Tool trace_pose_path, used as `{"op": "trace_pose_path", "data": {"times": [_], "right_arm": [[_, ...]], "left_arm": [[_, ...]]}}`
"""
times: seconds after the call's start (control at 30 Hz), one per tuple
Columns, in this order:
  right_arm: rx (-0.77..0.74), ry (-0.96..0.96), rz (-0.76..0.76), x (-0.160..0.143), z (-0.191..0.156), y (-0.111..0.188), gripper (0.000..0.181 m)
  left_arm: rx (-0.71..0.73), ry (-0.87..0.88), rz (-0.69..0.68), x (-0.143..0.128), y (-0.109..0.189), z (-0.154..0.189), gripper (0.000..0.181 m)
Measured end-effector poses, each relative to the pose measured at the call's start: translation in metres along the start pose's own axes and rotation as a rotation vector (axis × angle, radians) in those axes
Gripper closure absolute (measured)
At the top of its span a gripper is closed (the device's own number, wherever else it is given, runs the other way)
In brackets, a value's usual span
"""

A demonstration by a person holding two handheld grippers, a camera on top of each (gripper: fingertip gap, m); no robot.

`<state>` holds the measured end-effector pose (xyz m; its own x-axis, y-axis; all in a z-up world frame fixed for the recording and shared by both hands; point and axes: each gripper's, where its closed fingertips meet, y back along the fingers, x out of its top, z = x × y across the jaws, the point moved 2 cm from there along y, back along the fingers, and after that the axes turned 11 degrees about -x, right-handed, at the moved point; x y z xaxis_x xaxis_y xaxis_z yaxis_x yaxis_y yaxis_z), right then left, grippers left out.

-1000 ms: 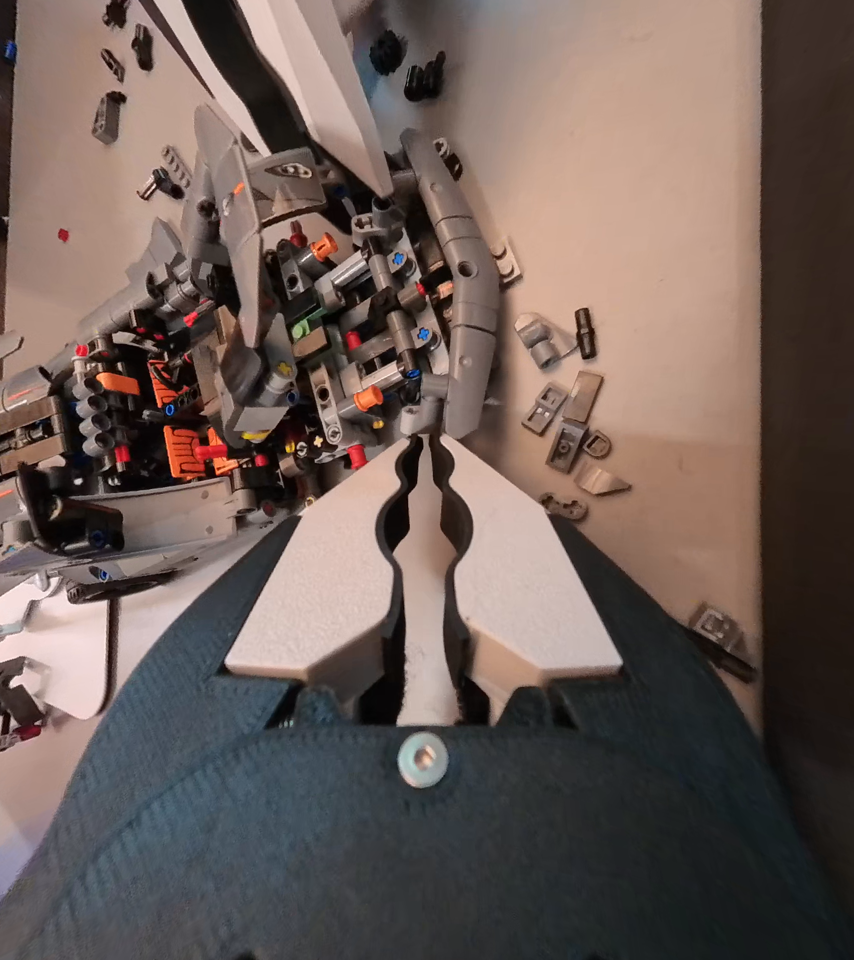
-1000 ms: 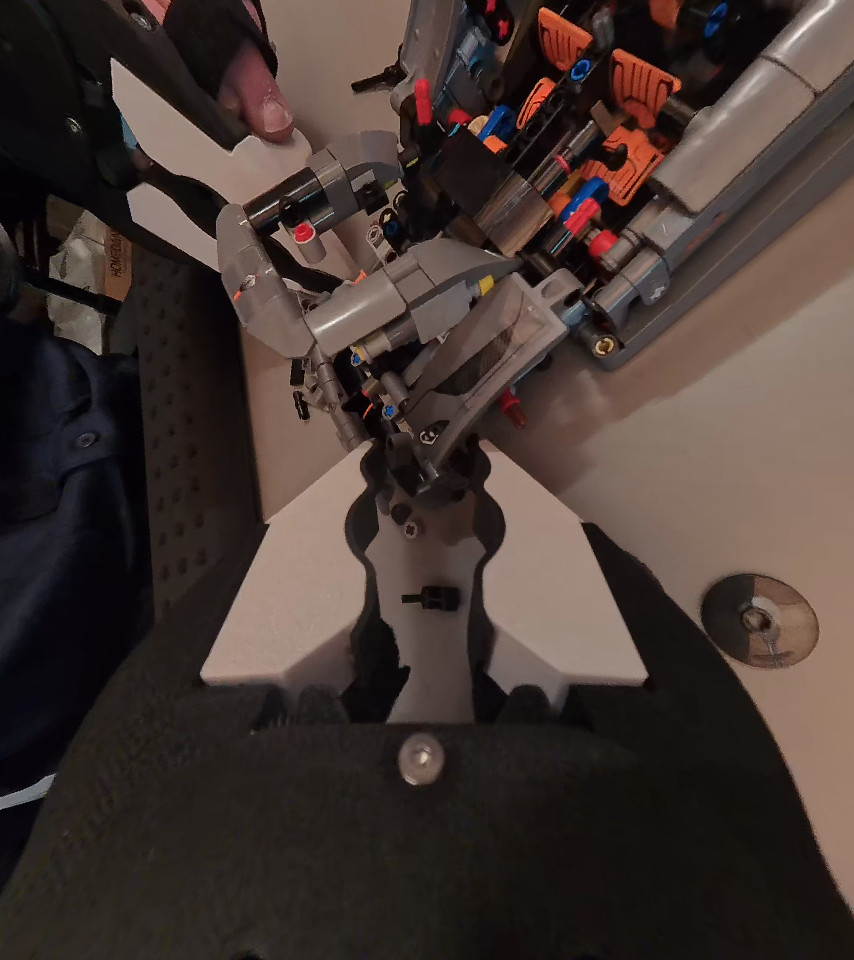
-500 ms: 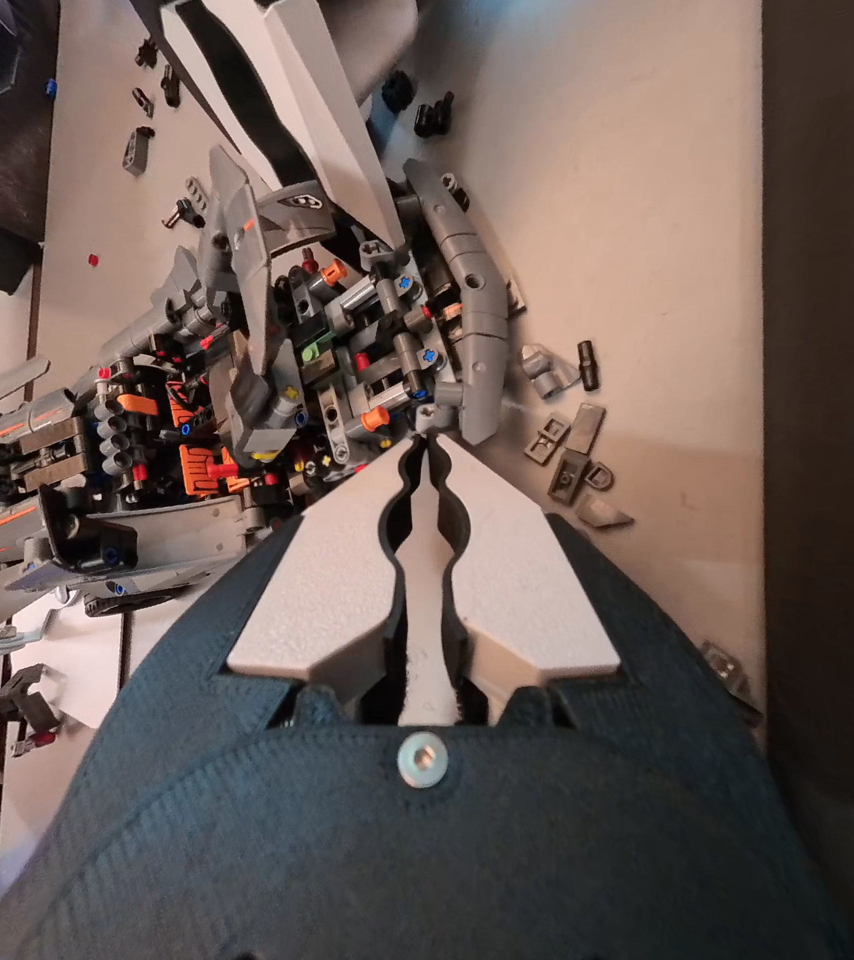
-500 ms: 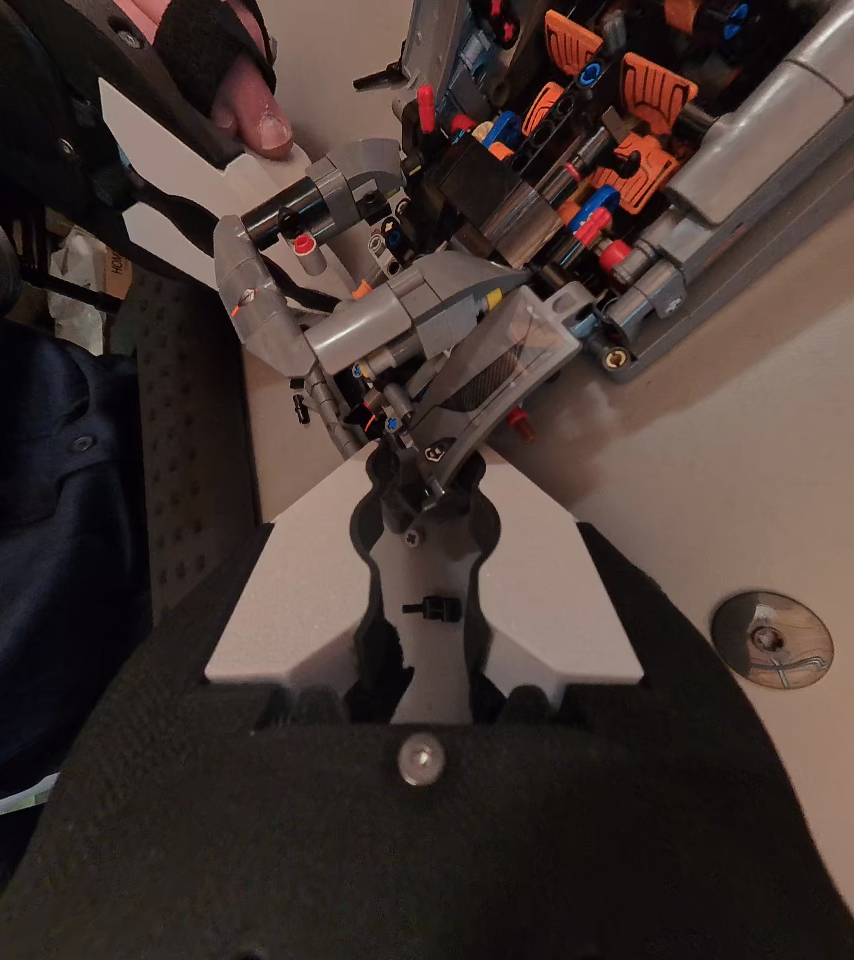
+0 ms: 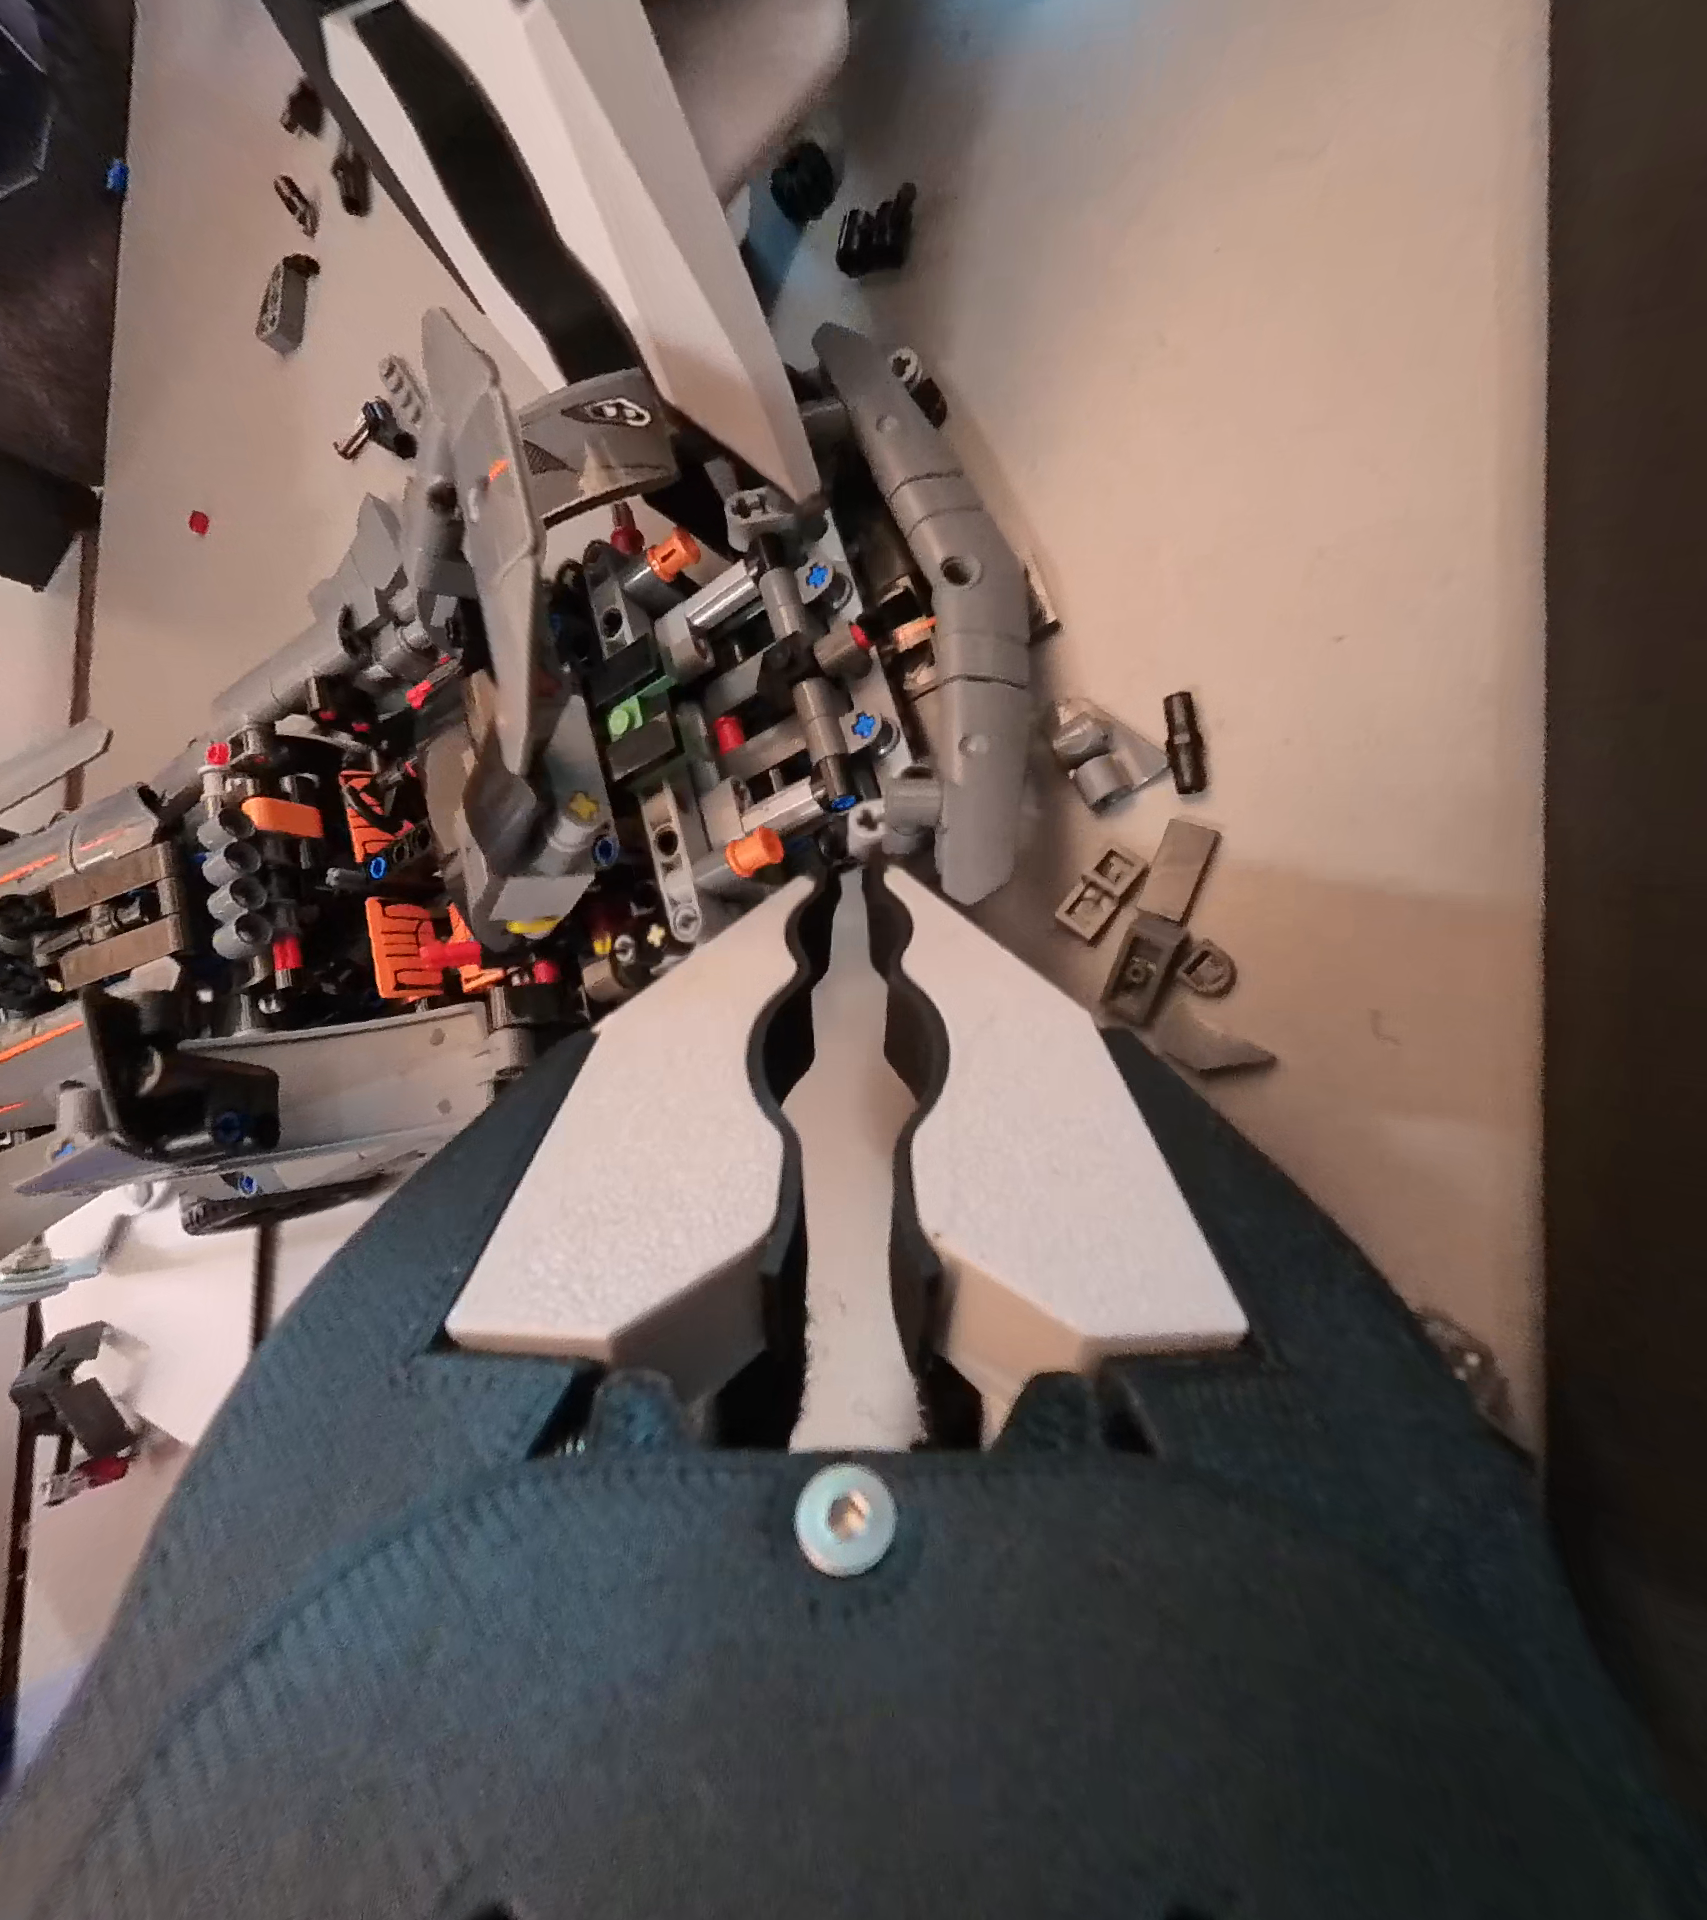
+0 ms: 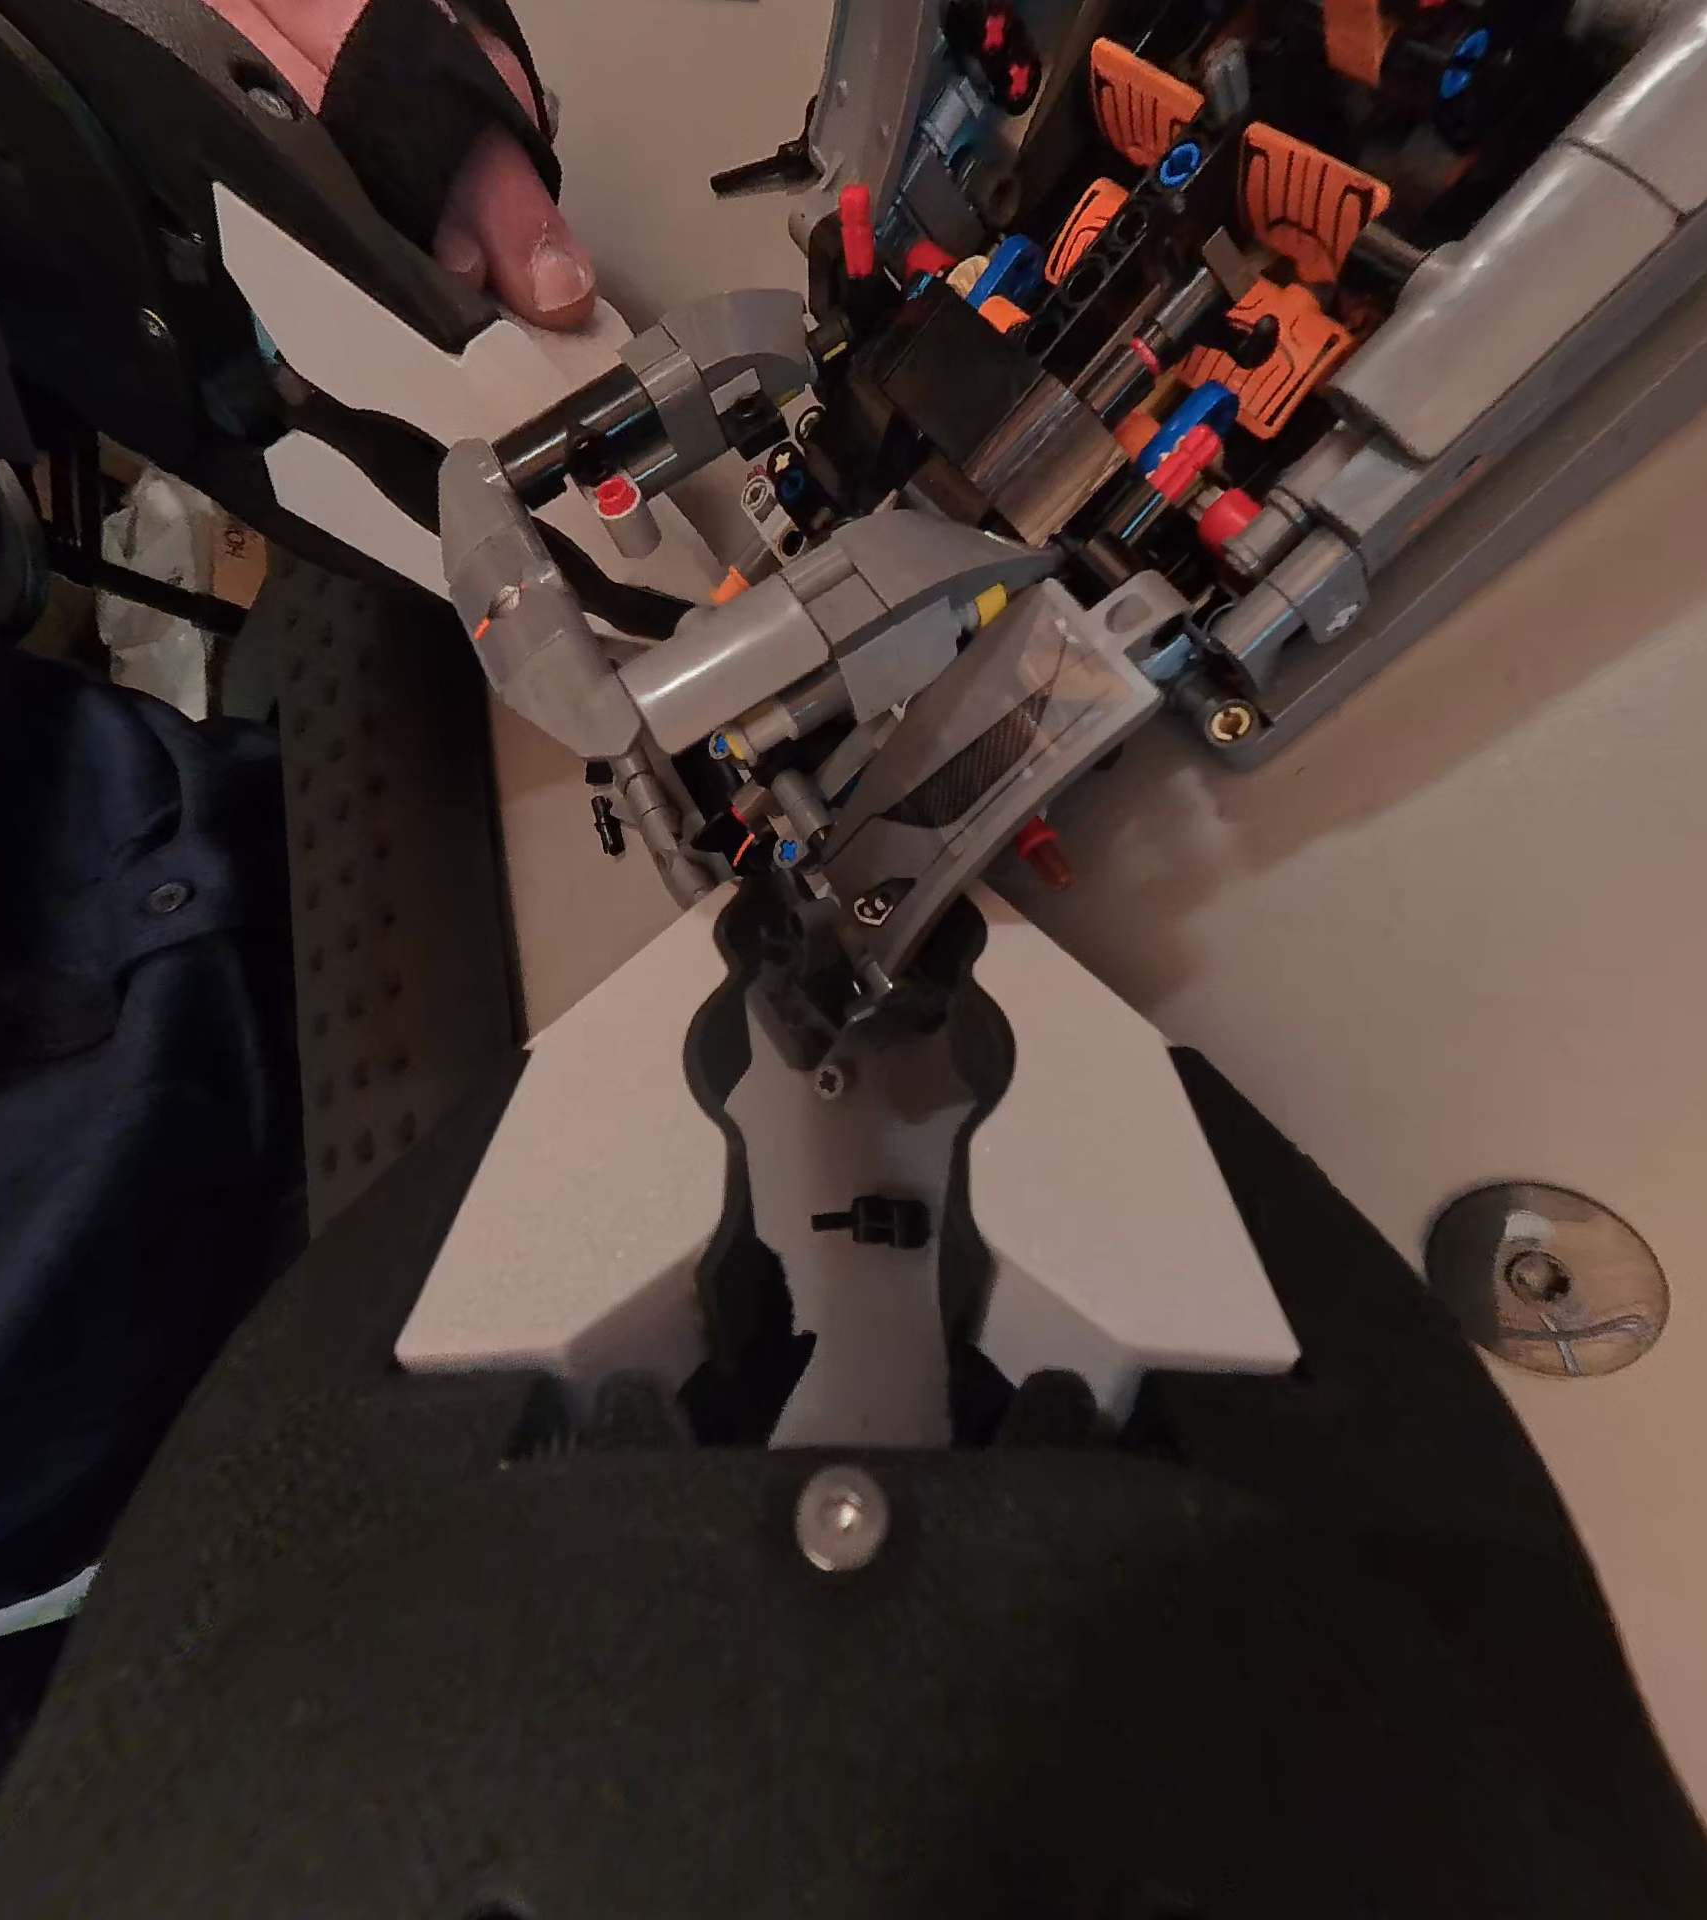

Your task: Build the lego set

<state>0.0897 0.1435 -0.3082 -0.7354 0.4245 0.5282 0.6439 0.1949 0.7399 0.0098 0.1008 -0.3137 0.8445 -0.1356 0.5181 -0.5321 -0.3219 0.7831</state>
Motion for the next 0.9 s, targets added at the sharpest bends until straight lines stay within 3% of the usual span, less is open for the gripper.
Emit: {"op": "trace_pose_path", "data": {"times": [0.33, 0.57, 0.9], "right_arm": [[-0.079, 0.022, 0.077, 0.005, 0.002, 0.027, 0.143], [-0.106, 0.087, 0.195, 0.012, -0.010, 0.054, 0.152], [-0.050, 0.263, 0.150, 0.008, -0.039, 0.038, 0.154]], "left_arm": [[-0.071, 0.010, 0.027, -0.005, 0.005, 0.007, 0.172], [-0.119, 0.000, 0.073, 0.000, 0.007, 0.015, 0.163], [-0.099, -0.004, 0.096, 0.005, 0.009, 0.014, 0.167]]}}
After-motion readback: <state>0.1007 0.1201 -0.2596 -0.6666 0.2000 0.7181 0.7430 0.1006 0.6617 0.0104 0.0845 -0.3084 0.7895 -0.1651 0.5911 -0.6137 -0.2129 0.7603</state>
